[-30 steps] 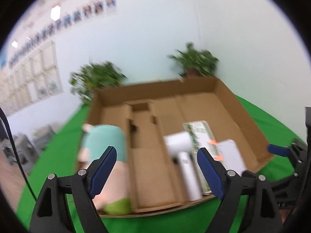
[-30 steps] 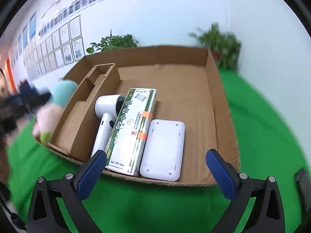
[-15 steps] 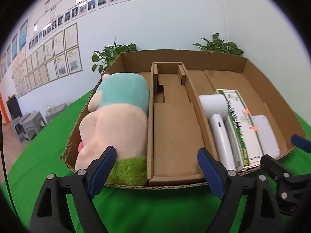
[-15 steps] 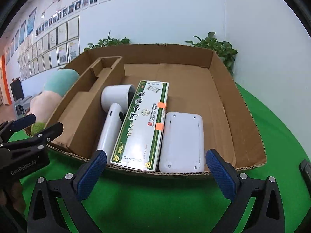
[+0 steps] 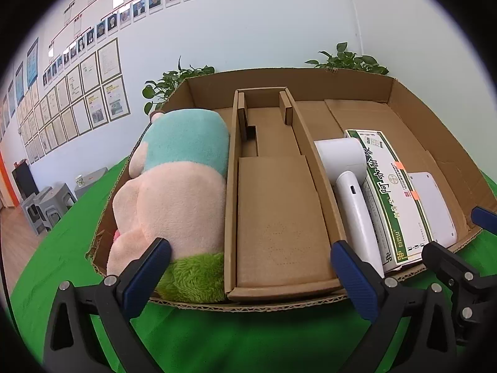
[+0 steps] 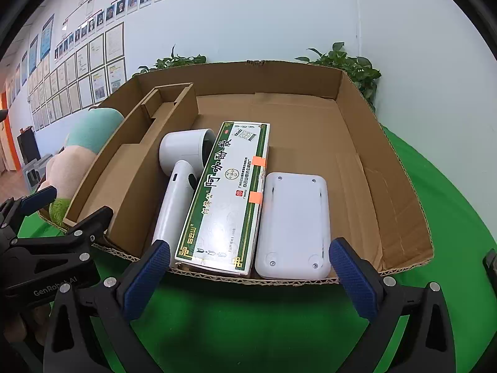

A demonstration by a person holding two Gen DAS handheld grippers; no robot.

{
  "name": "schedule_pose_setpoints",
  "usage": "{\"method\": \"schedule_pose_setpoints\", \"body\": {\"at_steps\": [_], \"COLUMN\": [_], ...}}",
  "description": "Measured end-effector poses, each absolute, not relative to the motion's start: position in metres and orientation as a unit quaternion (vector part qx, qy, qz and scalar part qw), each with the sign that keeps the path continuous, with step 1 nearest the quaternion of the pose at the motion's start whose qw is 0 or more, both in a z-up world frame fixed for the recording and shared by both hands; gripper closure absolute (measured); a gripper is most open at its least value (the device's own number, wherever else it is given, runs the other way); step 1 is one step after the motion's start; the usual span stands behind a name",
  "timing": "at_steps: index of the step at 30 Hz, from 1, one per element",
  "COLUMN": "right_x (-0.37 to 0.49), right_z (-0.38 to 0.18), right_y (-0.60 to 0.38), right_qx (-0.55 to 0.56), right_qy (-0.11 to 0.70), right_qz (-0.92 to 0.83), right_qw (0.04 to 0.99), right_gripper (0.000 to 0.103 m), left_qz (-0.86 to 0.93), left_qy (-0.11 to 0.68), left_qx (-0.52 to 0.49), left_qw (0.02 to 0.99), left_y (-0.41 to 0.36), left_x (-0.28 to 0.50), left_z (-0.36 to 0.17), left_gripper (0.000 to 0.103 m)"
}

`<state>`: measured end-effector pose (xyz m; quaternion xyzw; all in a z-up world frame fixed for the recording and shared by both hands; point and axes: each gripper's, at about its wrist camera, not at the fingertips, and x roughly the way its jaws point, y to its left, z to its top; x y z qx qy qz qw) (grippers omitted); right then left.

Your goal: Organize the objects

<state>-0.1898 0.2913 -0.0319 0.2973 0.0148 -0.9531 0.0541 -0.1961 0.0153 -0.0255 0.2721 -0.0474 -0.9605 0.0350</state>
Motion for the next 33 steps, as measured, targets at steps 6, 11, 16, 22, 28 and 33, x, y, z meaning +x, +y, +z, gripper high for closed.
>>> {"method": "schedule_pose_setpoints", "body": {"at_steps": [6,11,16,22,28,33], "right_x": [-0.1899,-0.1899,-0.1899,-0.1894,-0.1887,-0.1881], "right_z": [-0.0320,-0.0320,-0.0326,-0.0325,-0.0325,-0.0323], "right_y": [0.2912,0.2911,0.2908,0.2904,0.2903,0.2905], "right_qx": [0.297,0.297,0.297,0.297,0.297,0.297], "right_qy": [0.015,0.015,0.014,0.015,0.014,0.014], "right_qz": [-0.953,-0.953,-0.953,-0.953,-0.953,-0.953], "right_qw": [0.054,0.054,0.055,0.053,0.053,0.053], "right_gripper": [0.000,0.000,0.000,0.000,0.000,0.000], "left_qz": [-0.961,-0.960,-0.960,-0.961,-0.961,-0.961], "left_qy": [-0.048,-0.048,-0.049,-0.048,-0.047,-0.048], "left_qx": [0.272,0.272,0.272,0.272,0.272,0.271], "left_qw": [0.035,0.035,0.035,0.035,0.035,0.035], "left_y": [0.0148,0.0148,0.0142,0.0142,0.0144,0.0148], "left_x": [-0.1959,-0.1964,-0.1960,-0.1961,-0.1963,-0.1963], "left_z": [-0.0256,-0.0262,-0.0261,-0.0263,-0.0261,-0.0260], "left_gripper": [0.001,0.001,0.001,0.001,0.001,0.001]}}
